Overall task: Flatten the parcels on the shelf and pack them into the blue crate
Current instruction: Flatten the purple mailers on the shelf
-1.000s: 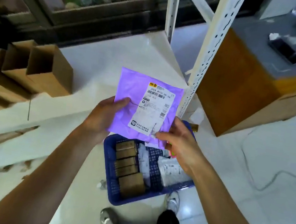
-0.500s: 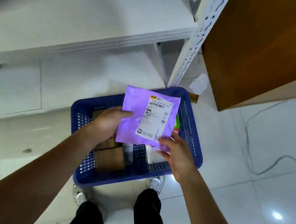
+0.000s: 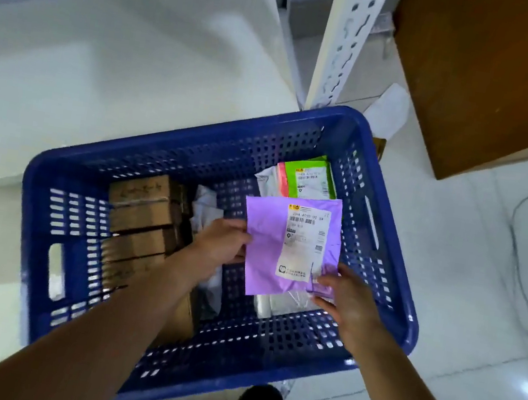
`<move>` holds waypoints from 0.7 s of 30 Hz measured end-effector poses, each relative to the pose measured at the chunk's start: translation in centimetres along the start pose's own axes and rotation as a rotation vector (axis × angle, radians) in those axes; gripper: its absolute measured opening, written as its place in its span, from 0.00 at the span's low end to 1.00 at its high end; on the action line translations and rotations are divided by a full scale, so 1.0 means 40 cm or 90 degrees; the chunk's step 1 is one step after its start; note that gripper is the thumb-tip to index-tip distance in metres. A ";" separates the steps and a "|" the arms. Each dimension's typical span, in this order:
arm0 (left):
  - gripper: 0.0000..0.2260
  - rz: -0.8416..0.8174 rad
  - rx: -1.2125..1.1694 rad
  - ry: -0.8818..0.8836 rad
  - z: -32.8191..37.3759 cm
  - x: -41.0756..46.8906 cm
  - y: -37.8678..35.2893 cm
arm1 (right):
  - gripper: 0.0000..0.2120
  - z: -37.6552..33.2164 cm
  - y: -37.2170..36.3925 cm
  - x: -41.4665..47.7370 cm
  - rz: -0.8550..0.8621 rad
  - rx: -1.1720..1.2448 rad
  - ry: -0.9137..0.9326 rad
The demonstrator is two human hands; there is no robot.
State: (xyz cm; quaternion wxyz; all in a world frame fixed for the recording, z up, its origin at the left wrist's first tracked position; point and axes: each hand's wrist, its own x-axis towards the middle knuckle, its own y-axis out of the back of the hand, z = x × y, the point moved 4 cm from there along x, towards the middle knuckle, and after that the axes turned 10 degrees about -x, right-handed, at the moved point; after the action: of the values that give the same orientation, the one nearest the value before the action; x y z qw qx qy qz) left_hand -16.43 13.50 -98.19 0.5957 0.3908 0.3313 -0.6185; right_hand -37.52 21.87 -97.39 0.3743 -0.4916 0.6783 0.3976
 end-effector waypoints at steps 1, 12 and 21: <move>0.10 0.000 -0.006 0.000 -0.011 0.025 -0.009 | 0.10 0.004 0.001 0.032 0.007 0.011 -0.005; 0.12 0.050 -0.113 -0.037 0.034 0.377 -0.113 | 0.08 -0.073 -0.054 0.408 0.038 0.313 -0.029; 0.12 0.058 -0.110 -0.016 0.022 0.432 -0.134 | 0.06 -0.044 -0.065 0.385 0.215 0.117 0.037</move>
State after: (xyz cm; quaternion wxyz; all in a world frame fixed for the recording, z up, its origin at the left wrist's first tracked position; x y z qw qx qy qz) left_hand -21.60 4.83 -113.23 0.6591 0.3448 0.3577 -0.5646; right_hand -38.85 14.05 -110.95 0.3261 -0.3459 0.7950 0.3768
